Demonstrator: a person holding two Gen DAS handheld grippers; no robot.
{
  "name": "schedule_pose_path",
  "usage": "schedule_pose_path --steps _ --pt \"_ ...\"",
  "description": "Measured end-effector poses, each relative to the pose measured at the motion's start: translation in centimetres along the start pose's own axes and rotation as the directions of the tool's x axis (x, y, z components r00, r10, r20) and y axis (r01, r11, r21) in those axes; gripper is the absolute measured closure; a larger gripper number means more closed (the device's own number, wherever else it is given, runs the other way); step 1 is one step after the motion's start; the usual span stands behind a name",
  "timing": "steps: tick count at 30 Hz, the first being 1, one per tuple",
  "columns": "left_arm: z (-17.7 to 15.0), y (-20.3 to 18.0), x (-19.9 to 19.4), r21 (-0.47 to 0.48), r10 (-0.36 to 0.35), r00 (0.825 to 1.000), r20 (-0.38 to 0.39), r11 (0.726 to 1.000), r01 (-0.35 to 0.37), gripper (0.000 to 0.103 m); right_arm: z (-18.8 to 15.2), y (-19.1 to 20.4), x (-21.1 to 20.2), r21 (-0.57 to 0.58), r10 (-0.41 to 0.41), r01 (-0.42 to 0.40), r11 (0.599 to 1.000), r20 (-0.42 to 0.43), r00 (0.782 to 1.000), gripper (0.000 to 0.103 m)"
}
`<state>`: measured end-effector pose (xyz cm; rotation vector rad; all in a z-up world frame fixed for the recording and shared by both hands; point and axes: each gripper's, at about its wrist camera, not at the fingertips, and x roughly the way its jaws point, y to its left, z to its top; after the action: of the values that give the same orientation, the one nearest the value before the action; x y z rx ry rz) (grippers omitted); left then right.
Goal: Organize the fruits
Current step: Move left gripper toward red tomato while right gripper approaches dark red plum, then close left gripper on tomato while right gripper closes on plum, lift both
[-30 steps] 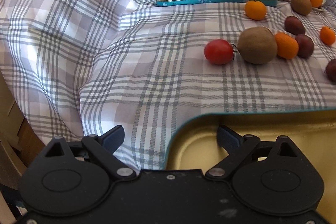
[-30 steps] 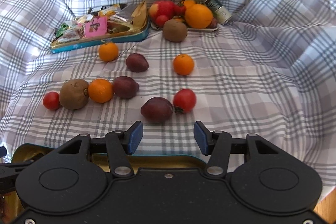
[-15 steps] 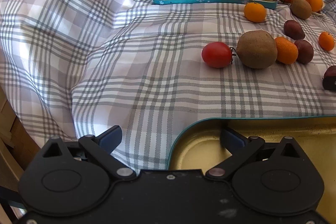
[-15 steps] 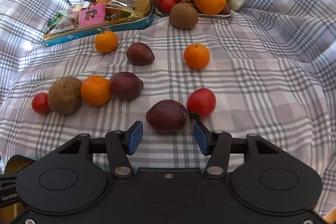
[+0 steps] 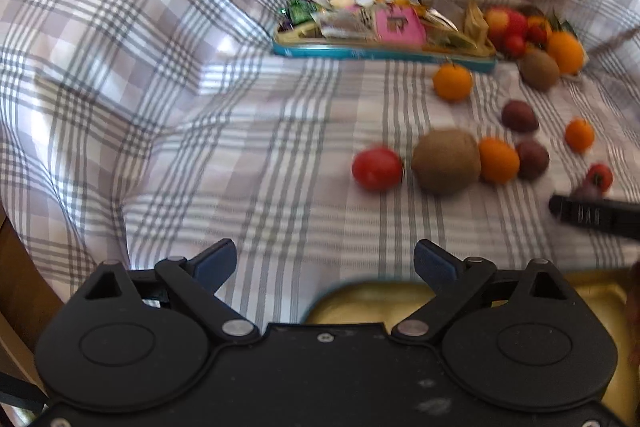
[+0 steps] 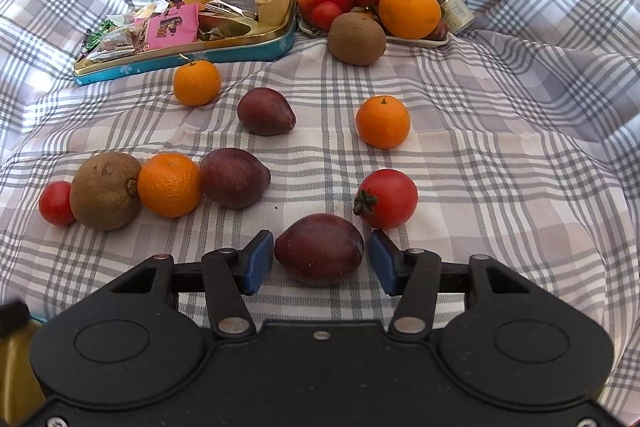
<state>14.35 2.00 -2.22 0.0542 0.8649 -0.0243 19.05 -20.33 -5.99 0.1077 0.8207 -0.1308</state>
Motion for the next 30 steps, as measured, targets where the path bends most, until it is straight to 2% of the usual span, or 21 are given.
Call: schedule_pose_path --steps 5,13,20,25,30 --pt "2.1 0.0 1.5 -0.038 -0.032 0.999 -0.005 0.999 0.031 0.002 -0.3 0.0 -0.1 -0.011 0.005 -0.005 1.000 0.019 1.000 0.045" --pt "3.8 -1.3 4.9 0.029 0.006 1.000 -0.015 1.000 -0.006 0.002 -0.4 -0.1 -0.1 -0.021 0.012 -0.011 1.000 0.035 0.999 0.045" --pt "4.5 -1.4 6.7 0.019 0.008 0.999 -0.041 1.000 -0.008 0.006 -0.5 -0.1 -0.1 -0.031 0.021 -0.020 0.999 0.038 0.999 0.045" --pt "4.7 -0.9 8.0 -0.026 -0.026 0.996 -0.083 0.999 0.024 0.016 -0.6 0.1 -0.1 -0.036 0.018 -0.016 0.999 0.044 0.999 0.045" --pt "4.4 -1.1 8.2 -0.011 -0.015 0.998 -0.061 1.000 0.014 0.014 -0.6 0.1 -0.1 -0.035 0.015 -0.013 0.999 0.049 0.999 0.045"
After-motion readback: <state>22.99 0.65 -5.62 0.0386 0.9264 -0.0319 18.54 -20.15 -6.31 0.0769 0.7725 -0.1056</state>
